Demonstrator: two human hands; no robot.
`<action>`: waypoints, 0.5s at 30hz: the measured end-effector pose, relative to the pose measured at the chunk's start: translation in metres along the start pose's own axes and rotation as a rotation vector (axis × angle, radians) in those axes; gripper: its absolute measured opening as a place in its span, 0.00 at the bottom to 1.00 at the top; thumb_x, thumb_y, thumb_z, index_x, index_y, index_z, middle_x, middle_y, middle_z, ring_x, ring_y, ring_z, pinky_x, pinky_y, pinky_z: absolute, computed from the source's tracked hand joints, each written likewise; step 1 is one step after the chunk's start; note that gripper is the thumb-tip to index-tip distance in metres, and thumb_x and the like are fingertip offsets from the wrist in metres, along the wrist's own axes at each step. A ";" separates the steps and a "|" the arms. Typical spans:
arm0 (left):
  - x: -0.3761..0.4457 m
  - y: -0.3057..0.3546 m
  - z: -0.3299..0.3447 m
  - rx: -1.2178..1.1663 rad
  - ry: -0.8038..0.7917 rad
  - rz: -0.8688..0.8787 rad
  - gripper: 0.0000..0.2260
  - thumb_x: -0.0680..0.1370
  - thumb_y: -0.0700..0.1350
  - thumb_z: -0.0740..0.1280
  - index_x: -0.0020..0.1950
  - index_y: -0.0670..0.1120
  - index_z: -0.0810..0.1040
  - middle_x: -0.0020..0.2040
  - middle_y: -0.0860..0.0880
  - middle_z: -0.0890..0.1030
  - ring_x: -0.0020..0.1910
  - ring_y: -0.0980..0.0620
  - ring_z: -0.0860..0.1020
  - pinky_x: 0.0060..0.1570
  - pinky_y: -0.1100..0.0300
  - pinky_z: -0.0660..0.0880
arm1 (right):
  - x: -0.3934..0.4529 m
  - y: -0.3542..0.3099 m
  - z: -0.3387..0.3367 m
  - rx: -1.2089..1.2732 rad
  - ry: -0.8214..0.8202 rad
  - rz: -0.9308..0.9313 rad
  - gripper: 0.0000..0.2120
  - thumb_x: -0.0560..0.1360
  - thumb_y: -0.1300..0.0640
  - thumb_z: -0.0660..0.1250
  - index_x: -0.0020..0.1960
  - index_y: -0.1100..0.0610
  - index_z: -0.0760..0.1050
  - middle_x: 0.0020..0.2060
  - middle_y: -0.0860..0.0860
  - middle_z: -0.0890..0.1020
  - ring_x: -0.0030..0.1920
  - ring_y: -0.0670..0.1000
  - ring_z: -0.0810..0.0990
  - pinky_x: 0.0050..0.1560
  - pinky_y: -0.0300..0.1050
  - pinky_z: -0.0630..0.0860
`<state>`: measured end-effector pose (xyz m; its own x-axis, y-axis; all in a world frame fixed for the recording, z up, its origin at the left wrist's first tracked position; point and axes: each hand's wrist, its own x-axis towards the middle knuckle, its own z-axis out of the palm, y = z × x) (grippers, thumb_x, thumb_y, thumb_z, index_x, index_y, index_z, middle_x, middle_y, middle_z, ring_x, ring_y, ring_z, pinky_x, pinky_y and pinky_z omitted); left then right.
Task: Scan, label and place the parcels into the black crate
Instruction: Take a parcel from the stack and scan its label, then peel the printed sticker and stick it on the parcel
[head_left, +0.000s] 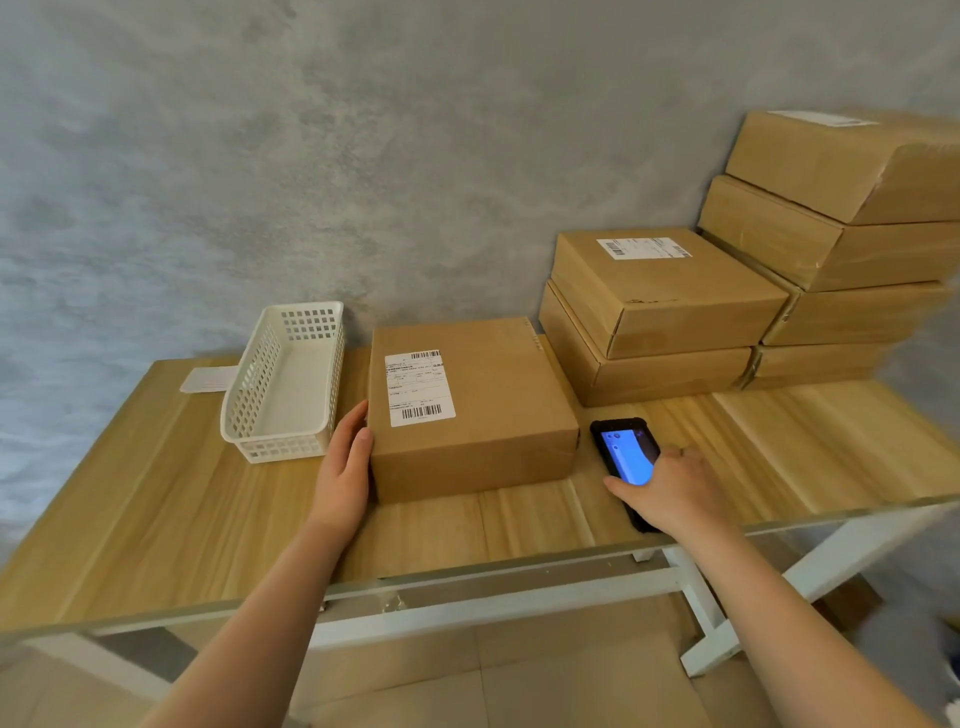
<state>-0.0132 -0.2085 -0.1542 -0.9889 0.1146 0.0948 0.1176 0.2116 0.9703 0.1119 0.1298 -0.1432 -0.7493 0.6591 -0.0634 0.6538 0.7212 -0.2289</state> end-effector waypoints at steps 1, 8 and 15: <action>0.000 0.000 0.000 0.010 0.003 0.006 0.19 0.86 0.49 0.54 0.77 0.52 0.66 0.72 0.53 0.71 0.69 0.57 0.68 0.65 0.62 0.61 | 0.001 0.000 0.000 -0.012 -0.010 -0.003 0.40 0.65 0.27 0.68 0.61 0.59 0.71 0.52 0.54 0.73 0.53 0.55 0.75 0.48 0.47 0.75; -0.008 -0.005 -0.003 0.098 0.042 0.107 0.25 0.80 0.58 0.53 0.76 0.55 0.64 0.72 0.55 0.71 0.70 0.54 0.70 0.69 0.49 0.68 | -0.004 -0.017 -0.015 0.019 0.083 -0.124 0.37 0.74 0.36 0.66 0.70 0.62 0.66 0.62 0.58 0.73 0.60 0.57 0.73 0.54 0.48 0.74; -0.003 0.018 -0.031 0.244 0.096 0.318 0.18 0.80 0.40 0.64 0.69 0.53 0.71 0.64 0.65 0.73 0.64 0.70 0.69 0.60 0.68 0.66 | -0.013 -0.109 -0.053 0.228 0.284 -0.516 0.17 0.79 0.50 0.64 0.65 0.56 0.74 0.60 0.51 0.78 0.61 0.53 0.75 0.60 0.48 0.74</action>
<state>-0.0110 -0.2350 -0.1296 -0.9025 0.1227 0.4129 0.4253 0.4054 0.8092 0.0562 0.0534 -0.0664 -0.8847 0.2920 0.3633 0.1532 0.9184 -0.3649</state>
